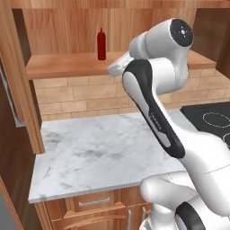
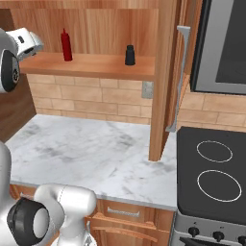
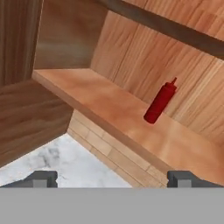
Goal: Move the ketchup and shaker from the cabinet to the dining counter.
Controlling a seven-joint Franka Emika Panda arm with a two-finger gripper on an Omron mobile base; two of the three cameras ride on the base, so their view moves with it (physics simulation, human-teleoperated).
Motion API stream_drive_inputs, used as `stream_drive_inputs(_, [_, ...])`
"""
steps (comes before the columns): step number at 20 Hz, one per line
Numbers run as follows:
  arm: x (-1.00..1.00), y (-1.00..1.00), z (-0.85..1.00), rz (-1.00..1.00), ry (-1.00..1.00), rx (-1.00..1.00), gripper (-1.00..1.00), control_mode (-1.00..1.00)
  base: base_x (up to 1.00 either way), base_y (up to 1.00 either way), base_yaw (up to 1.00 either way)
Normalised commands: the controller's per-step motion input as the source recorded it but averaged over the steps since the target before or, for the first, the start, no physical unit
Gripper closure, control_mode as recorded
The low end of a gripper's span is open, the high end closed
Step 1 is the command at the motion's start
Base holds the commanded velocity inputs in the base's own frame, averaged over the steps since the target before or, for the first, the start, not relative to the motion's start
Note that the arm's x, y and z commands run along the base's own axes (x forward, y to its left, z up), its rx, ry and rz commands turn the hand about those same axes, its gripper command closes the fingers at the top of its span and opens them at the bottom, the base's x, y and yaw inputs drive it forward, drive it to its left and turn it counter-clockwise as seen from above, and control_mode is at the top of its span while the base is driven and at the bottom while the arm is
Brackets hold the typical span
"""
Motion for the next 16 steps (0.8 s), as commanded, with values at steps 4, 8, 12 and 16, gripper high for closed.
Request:
stream_drive_inputs(4, [0.36,-0.19,0.00,-0.34,-0.06,0.02,-1.00,-1.00,0.00,0.00,0.00])
stream_drive_inputs(8, [0.40,-0.18,0.00,-0.37,0.00,0.10,-1.00,-1.00,0.00,0.00,0.00])
stream_drive_inputs(12, [0.49,-0.02,0.06,-0.32,0.00,0.16,-1.00,-1.00,0.00,0.00,0.00])
stream_drive_inputs(16, [0.50,0.00,0.21,-0.26,0.00,0.19,-1.00,-1.00,0.00,0.00,0.00])
